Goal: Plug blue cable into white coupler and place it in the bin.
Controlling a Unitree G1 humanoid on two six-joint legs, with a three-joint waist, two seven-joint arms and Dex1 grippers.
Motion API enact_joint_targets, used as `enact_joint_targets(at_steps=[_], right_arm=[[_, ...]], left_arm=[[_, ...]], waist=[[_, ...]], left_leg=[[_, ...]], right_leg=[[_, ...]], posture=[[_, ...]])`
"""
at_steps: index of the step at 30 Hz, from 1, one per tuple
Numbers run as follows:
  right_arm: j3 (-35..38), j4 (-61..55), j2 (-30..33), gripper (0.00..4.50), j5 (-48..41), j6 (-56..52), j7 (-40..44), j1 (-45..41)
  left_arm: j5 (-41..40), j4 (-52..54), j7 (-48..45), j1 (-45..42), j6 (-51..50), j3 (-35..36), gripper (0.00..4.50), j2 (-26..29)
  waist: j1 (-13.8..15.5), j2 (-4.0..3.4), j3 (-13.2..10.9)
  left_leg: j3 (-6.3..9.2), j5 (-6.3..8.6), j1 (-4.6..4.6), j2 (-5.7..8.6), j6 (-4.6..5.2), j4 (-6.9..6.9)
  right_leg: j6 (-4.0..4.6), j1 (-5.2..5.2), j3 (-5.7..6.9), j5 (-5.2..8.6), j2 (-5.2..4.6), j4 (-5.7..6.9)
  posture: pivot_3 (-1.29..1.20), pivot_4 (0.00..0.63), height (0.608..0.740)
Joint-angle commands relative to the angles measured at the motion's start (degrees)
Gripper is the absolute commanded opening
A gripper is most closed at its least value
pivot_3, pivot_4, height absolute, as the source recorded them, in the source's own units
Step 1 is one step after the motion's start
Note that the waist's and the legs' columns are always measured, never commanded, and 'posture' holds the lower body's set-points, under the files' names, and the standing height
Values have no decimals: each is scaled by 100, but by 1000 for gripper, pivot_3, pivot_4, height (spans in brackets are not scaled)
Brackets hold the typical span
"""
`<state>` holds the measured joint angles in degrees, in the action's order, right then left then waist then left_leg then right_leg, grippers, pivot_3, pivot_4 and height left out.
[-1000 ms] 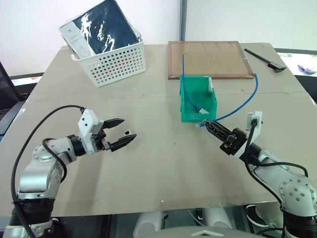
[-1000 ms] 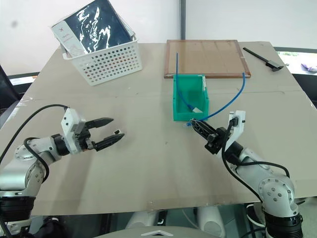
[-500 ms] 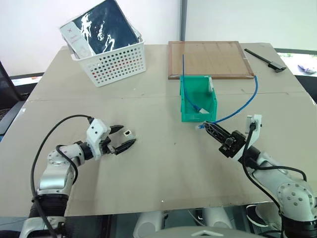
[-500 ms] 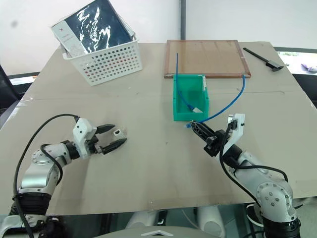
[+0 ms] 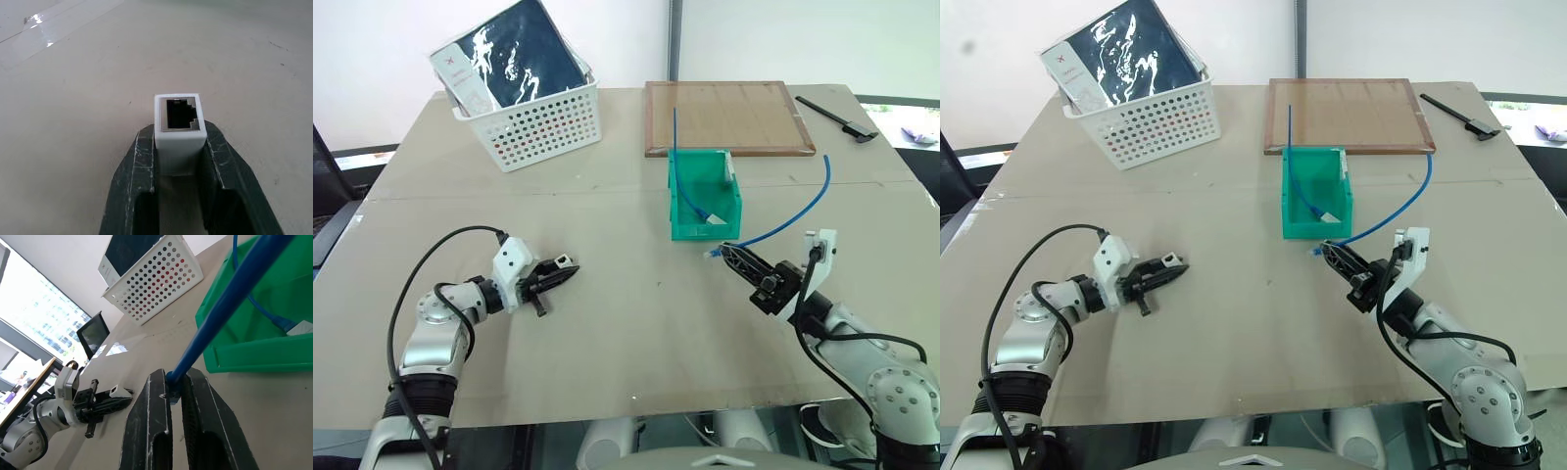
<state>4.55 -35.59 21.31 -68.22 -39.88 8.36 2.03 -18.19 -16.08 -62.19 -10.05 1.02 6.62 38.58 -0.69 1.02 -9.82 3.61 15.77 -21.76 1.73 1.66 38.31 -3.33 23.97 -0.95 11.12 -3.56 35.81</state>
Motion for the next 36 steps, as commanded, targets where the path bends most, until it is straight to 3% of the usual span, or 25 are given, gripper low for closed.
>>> enact_joint_targets(at_steps=[1,6,10,15,26,36], right_arm=[[138,-329,123,0,19,82,39,4],[208,-588,713,0,333,-2,289,-17],[109,-703,1403,0,751,-131,620,-321],[-322,-475,1802,0,1384,-238,971,-1069],[-1730,645,1871,0,3027,-79,2324,-2530],[-2243,1259,1371,0,3810,69,3083,-3088]], left_arm=[[-300,423,-318,-41,-277,-74,406,-15],[-322,1057,-730,-659,-1003,-817,406,-153],[214,933,-641,-1412,-1064,-1643,406,-684],[671,668,-579,-1967,-1126,-2243,406,-1074],[1109,-5,-655,-2193,-718,-2484,406,-1177],[1259,28,-598,-2153,-648,-2584,406,-1261]], waist=[[4,0,0],[48,2,0],[49,3,0],[-48,6,0],[8,7,-1],[13,7,-1]], left_leg=[[0,0,-1,0,0,0],[5,0,-6,5,1,5],[1,0,-1,7,1,8],[-6,0,-1,3,1,3],[0,0,-10,3,1,6],[6,-1,-9,5,1,8]], right_leg=[[0,0,0,0,-1,0],[0,-2,4,0,-2,0],[-1,-8,3,0,-1,0],[-1,-4,-5,0,11,-1],[0,1,-6,0,15,-5],[0,-1,2,-1,9,-2]], posture=[[0,150,740],[0,150,740],[0,150,740],[0,150,740],[0,150,740],[0,150,740]])
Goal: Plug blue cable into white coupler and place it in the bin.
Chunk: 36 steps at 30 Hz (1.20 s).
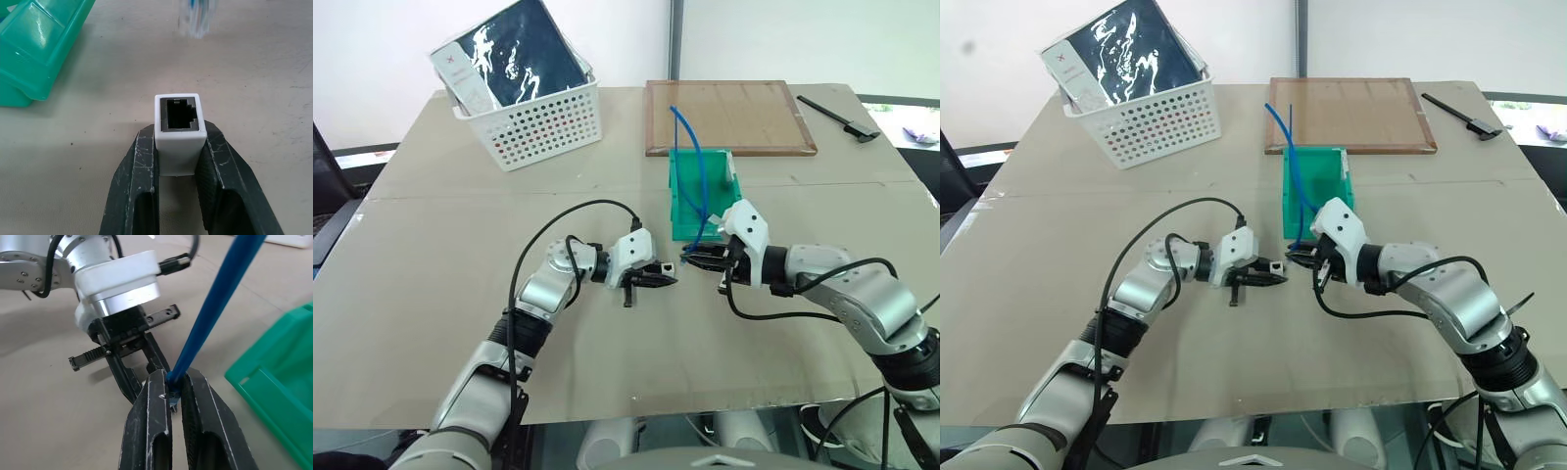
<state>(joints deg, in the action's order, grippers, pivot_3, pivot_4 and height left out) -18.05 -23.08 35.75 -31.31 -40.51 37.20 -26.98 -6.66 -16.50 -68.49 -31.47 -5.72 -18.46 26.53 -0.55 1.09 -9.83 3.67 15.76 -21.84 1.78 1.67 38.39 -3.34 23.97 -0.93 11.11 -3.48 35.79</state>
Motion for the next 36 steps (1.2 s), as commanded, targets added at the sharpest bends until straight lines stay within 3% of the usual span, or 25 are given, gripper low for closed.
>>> enact_joint_targets(at_steps=[1,9,28,36], right_arm=[[-8,60,-122,0,164,130,274,-254],[-327,526,-334,0,735,321,770,-551],[-965,1576,-151,0,1915,1203,2420,-897],[-1225,2218,-224,0,2096,1096,3243,-1561]], left_arm=[[114,83,49,-12,19,-81,406,-77],[163,100,24,46,99,-44,406,-57],[136,86,0,101,203,-17,406,-17],[130,119,25,141,193,-21,406,-30]], waist=[[-2,0,0],[-7,0,0],[-19,-1,2],[-21,-2,3]], left_leg=[[0,0,0,0,0,0],[2,0,0,2,0,0],[-2,0,9,2,-1,0],[-3,0,10,2,-1,0]], right_leg=[[0,0,0,0,0,0],[0,0,2,-1,-1,1],[0,-3,1,-1,-1,5],[1,-3,0,-1,-2,5]], posture=[[0,150,740],[0,150,740],[0,150,740],[0,150,740]])
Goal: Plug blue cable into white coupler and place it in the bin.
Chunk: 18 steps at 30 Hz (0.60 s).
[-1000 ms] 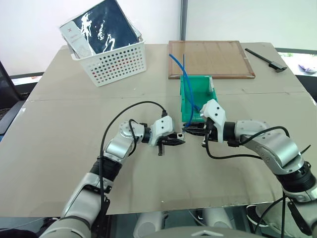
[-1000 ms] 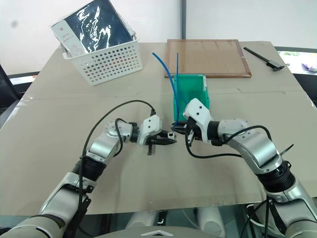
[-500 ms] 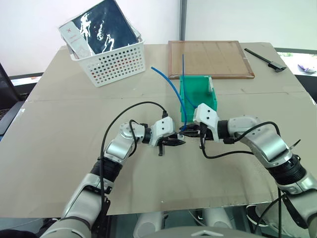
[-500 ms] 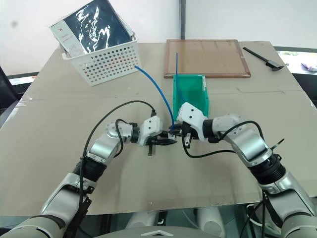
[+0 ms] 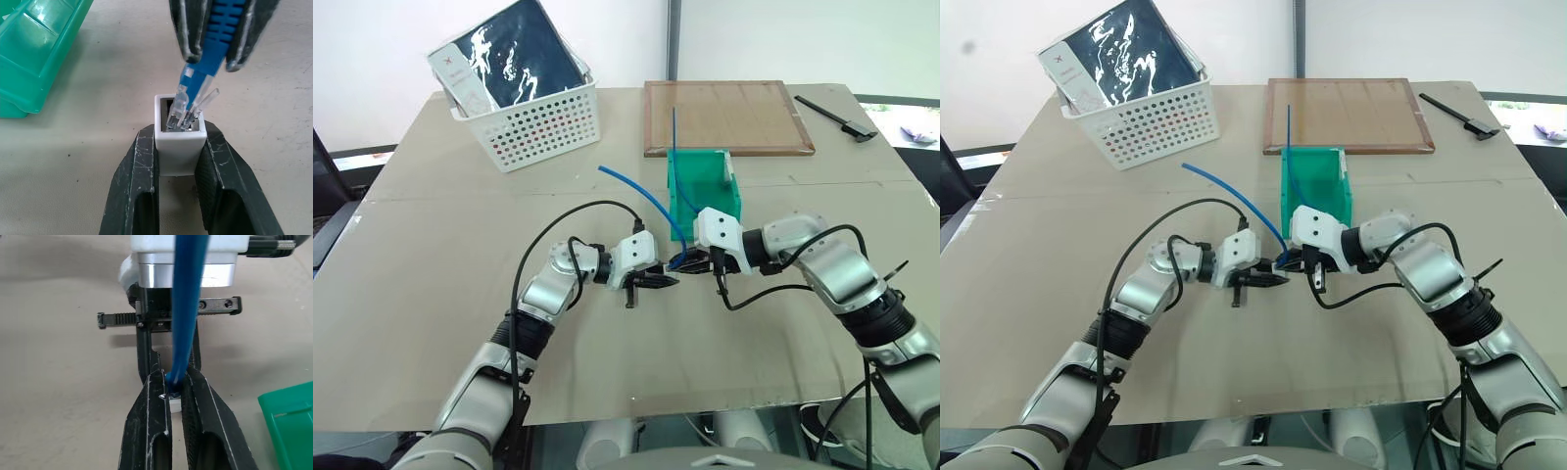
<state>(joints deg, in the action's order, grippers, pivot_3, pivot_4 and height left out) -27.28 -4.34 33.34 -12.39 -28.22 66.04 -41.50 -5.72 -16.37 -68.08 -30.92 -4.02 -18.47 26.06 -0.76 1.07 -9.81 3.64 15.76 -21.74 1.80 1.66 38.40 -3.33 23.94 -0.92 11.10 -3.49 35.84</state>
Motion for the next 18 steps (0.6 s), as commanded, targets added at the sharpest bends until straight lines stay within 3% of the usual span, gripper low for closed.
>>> enact_joint_targets(at_steps=[1,18], right_arm=[[-313,428,0,0,222,-142,429,-189],[-393,722,-77,0,427,-373,934,-738]], left_arm=[[36,109,-11,96,26,-21,406,15],[65,-128,28,160,269,-27,406,-16]], waist=[[-1,1,1],[7,-2,3]], left_leg=[[1,0,1,0,0,0],[5,0,-1,4,-1,-1]], right_leg=[[0,-1,1,0,0,0],[0,0,4,-1,-8,0]], posture=[[0,150,740],[0,150,740]])
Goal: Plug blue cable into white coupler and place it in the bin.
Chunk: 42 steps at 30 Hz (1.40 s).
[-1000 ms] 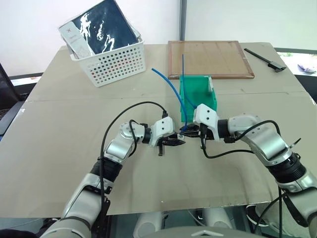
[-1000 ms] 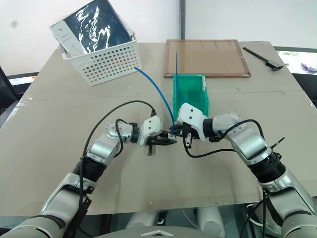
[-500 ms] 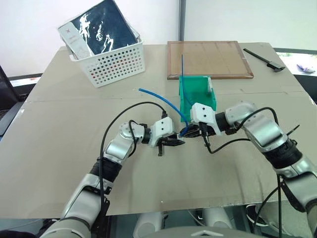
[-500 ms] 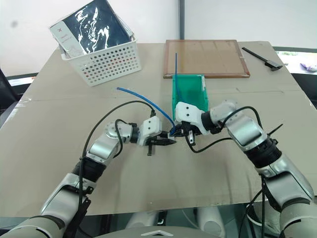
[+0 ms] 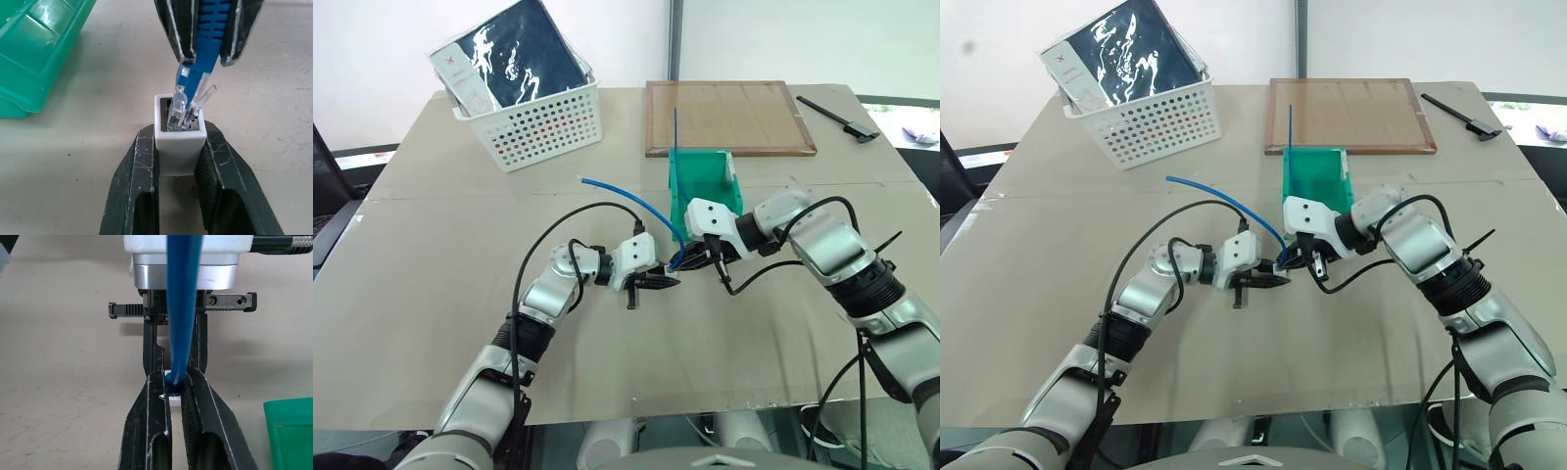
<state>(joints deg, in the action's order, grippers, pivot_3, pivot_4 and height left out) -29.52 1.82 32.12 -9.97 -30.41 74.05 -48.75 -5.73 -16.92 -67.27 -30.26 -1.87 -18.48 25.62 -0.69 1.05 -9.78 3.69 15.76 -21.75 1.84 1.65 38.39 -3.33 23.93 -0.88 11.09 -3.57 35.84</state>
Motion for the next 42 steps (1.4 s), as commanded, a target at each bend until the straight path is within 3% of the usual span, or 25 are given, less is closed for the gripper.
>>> enact_joint_targets(at_steps=[1,19,42], right_arm=[[-179,116,37,0,205,-165,149,-43],[54,219,-116,0,126,-467,203,-368],[-216,736,-390,0,338,-631,285,-425]], left_arm=[[66,-85,-53,92,68,-28,406,26],[54,-17,-21,28,-42,-47,406,-31],[15,325,-36,-31,-442,-37,406,-26]], waist=[[0,0,0],[-1,-1,0],[2,-1,0]], left_leg=[[1,0,0,0,0,0],[2,0,0,1,0,0],[5,0,-1,4,-1,0]], right_leg=[[0,0,0,0,0,0],[0,1,2,0,-1,2],[0,1,4,0,-2,2]], posture=[[0,150,740],[0,150,740],[0,150,740]])
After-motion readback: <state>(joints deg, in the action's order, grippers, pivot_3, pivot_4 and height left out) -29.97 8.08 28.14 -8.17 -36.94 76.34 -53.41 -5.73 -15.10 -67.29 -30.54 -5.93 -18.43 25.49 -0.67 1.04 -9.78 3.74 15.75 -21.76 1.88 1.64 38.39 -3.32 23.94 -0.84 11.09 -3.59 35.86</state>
